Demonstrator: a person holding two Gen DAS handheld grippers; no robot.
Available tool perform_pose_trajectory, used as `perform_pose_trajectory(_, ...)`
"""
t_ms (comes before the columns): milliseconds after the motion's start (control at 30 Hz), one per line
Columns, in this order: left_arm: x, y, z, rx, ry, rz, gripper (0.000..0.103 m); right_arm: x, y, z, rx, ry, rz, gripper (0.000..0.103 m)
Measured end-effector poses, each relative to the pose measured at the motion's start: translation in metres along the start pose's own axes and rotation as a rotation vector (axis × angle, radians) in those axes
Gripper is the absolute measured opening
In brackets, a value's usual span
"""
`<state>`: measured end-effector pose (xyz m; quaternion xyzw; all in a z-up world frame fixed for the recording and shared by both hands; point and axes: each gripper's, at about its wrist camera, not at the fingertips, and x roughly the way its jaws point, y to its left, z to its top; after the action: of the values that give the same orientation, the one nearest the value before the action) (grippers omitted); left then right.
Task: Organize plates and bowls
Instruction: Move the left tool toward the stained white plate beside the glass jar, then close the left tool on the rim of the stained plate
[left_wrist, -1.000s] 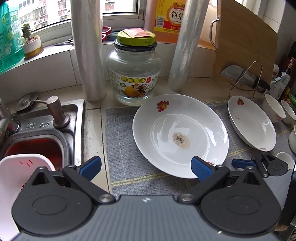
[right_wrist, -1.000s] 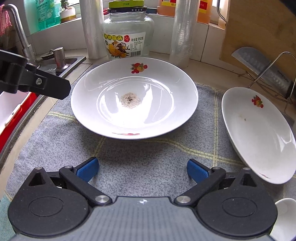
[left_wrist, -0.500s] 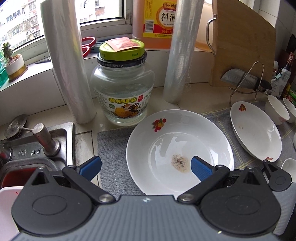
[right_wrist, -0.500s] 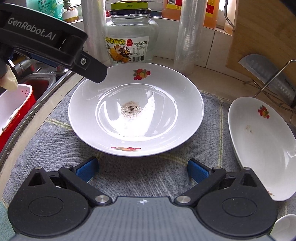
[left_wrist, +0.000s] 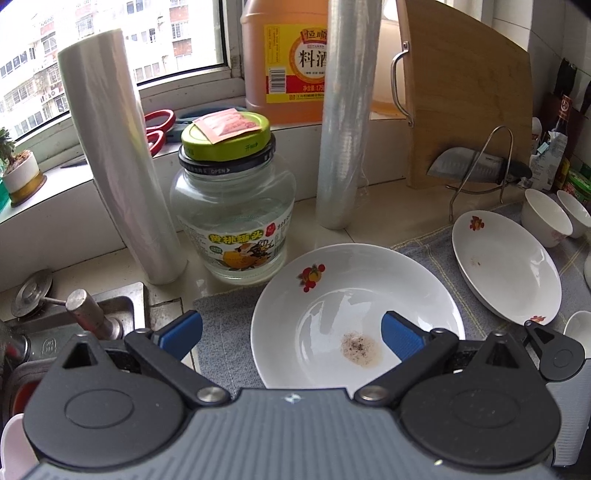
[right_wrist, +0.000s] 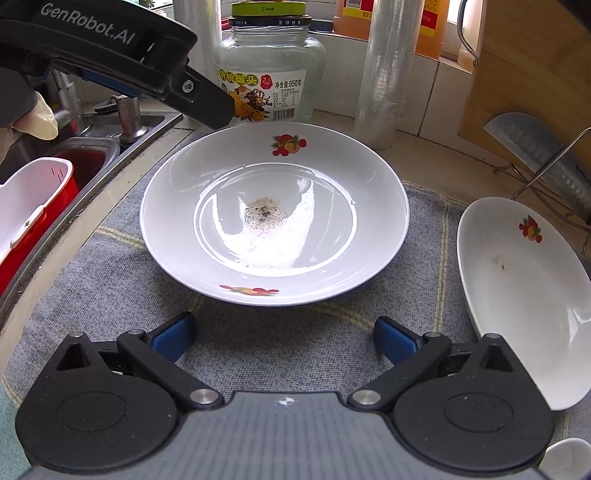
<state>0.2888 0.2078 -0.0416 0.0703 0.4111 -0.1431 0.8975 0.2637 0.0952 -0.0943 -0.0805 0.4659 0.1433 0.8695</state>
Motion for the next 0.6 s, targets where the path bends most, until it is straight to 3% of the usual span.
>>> perform_pose_trajectory(200, 0.022, 0.005, 0.008, 0.015, 0.049, -0.088, 0.102, 0.001, 0.000, 0.002, 0.002, 0.005, 0.000, 0.103)
perform_pose_trajectory(600, 0.073, 0.014, 0.029, 0.045, 0.153, -0.174, 0.102, -0.002, -0.001, -0.002, -0.025, -0.018, 0.009, 0.103)
